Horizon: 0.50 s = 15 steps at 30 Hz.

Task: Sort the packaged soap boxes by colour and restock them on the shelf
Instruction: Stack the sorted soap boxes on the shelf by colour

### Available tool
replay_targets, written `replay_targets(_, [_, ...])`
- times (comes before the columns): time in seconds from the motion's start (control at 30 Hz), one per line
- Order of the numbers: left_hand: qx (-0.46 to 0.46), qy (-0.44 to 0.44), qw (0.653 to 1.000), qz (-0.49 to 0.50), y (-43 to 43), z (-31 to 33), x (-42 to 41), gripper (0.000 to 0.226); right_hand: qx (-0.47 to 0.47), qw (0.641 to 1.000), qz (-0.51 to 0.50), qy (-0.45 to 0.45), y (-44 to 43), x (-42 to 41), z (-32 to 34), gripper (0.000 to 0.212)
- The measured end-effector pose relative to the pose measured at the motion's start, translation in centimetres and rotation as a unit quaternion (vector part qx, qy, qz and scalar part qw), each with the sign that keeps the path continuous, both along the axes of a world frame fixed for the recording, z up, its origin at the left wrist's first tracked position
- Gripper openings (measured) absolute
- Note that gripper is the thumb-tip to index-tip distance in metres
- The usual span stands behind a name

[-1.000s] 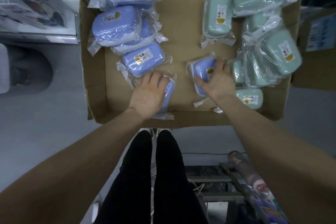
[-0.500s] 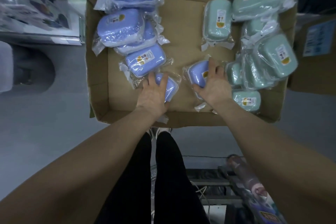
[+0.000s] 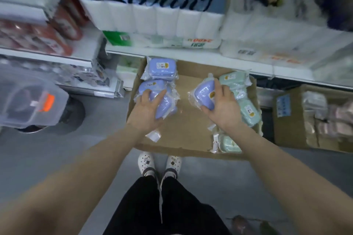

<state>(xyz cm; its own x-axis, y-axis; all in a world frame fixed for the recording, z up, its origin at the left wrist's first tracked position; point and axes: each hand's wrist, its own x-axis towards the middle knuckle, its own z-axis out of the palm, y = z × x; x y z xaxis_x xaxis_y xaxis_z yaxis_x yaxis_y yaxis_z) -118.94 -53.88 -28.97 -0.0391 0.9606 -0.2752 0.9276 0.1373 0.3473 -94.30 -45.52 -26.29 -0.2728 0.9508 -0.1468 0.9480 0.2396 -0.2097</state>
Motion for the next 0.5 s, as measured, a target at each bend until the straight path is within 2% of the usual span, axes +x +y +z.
replay_targets(0.2, [0.095,0.007,0.994,0.047,1.5,8.6,-3.8,0.101,0.092,0.992,0.081,0.003,2.7,-3.0,8.7,0.098])
replay_targets(0.37, [0.180,0.079,0.979,0.052,3.0,14.7,-7.5,0.104,0.164,0.976,0.144,0.012,6.0,-6.1,15.6,0.094])
replay_targets(0.5, [0.250,0.067,0.963,0.075,4.9,19.9,-10.7,0.104,0.215,0.960,0.175,0.047,8.8,-9.0,20.9,0.093])
